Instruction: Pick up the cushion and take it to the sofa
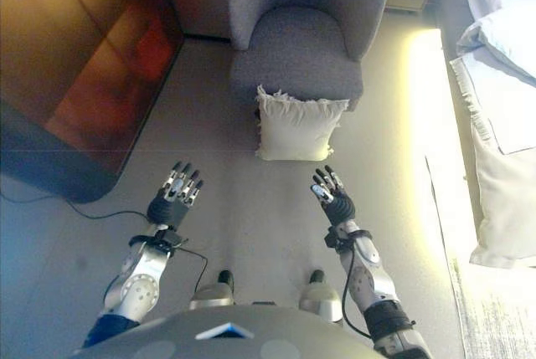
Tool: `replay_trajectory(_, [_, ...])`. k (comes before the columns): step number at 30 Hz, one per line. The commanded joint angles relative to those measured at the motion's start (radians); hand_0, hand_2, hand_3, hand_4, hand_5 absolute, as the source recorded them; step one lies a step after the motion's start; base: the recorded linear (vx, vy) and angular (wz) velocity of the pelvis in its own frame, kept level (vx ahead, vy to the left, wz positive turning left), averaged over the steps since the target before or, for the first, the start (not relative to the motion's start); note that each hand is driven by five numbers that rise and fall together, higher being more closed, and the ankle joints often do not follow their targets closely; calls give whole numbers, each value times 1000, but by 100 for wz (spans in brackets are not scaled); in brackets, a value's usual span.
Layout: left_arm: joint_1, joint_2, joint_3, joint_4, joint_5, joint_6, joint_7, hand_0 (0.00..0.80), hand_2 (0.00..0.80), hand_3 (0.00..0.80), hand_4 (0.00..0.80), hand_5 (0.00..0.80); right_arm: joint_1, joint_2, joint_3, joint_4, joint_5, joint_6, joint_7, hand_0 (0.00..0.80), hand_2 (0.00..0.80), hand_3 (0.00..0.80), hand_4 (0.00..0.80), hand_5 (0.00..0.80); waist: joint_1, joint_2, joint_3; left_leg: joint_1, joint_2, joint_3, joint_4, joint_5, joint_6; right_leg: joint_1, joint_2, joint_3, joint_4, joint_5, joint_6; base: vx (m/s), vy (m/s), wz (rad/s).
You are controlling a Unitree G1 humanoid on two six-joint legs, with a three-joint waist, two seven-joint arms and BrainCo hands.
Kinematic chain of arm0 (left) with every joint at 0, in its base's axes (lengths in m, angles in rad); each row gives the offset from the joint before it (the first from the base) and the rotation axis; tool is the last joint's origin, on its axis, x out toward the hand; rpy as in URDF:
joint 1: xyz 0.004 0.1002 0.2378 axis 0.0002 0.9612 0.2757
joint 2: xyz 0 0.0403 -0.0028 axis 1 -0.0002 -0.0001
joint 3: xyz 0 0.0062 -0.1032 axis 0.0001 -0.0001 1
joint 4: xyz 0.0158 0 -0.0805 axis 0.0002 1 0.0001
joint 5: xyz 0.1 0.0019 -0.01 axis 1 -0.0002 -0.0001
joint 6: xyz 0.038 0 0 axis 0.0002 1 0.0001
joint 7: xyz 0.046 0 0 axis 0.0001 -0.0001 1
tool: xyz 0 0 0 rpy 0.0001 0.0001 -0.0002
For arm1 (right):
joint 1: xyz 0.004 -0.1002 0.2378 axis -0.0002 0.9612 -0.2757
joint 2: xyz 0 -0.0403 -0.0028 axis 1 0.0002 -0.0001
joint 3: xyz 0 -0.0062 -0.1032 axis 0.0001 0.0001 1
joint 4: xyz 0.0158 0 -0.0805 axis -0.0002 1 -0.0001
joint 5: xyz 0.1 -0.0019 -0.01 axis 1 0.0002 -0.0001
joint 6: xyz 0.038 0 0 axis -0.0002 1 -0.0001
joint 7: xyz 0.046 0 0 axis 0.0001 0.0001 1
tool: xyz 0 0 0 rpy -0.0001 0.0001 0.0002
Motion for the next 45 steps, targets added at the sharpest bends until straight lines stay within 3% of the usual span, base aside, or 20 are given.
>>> replay_trajectory(1, [-43,49,33,-35,33,-61,-14,0,0,0,0,0,-43,3,-25,-66,26,-52,12,0,0,0,0,0,-10,-44,20,-26,-12,58,30,12,37,-23,-5,48,19,5,2,0,0,0])
replay_trajectory(11, [-23,60,39,-61,75,-79,-53,0,0,0,0,0,-23,8,-31,-66,28,-45,38,0,0,0,0,0,-11,-47,13,-22,-11,57,46,-1,36,-22,-5,56,18,5,2,4,0,0])
replay_trajectory(17, [13,60,60,-88,41,-70,-71,0,0,0,0,0,-10,-6,-34,-73,25,-26,62,0,0,0,0,0,-7,-62,20,-61,-11,49,172,-42,27,-26,4,90,16,8,-17,36,-12,-3])
replay_trajectory(21, [18,58,63,-86,15,-71,-82,0,0,0,0,0,-14,-23,-26,-78,23,-14,75,0,0,0,0,0,0,-66,31,-95,-17,4,232,-42,27,-29,19,122,17,10,-29,25,8,-5])
replay_trajectory(25, [33,42,64,-101,-7,-71,-48,0,0,0,0,0,-7,-39,-21,-93,5,24,82,0,0,0,0,0,13,-72,28,-101,-66,-82,238,-76,48,-34,21,169,23,10,-29,48,45,-19])
replay_trajectory(26, [38,39,63,-107,-7,-72,-50,0,0,0,0,0,-6,-39,-22,-94,4,28,84,0,0,0,0,0,14,-72,26,-93,-73,-88,224,-83,54,-34,20,176,25,10,-26,64,70,-42])
replay_trajectory(28, [41,44,60,-109,3,-63,-46,0,0,0,0,0,1,-36,-30,-90,14,21,84,0,0,0,0,0,3,-69,18,-75,-61,-50,205,-82,53,-32,14,166,28,8,-21,57,81,-35])
replay_trajectory(36, [15,60,63,-72,-5,-73,-39,0,0,0,0,0,-1,-15,-28,-85,9,26,77,0,0,0,0,0,-21,-69,21,-60,-67,30,219,-102,63,-44,-47,129,74,7,9,39,110,-4])
replay_trajectory(42, [15,65,71,-64,10,-77,-16,0,0,0,0,0,-13,5,-38,-90,21,20,55,0,0,0,0,0,-13,-65,24,-60,-100,-1,194,-108,104,-74,-87,155,184,-23,28,16,130,3])
replay_trajectory(45, [-10,81,75,-46,37,-83,-7,0,0,0,0,0,-10,19,-44,-89,31,-13,39,0,0,0,0,0,-16,-63,31,-75,-132,-13,202,-114,146,-152,-131,187,391,61,26,-24,143,8])
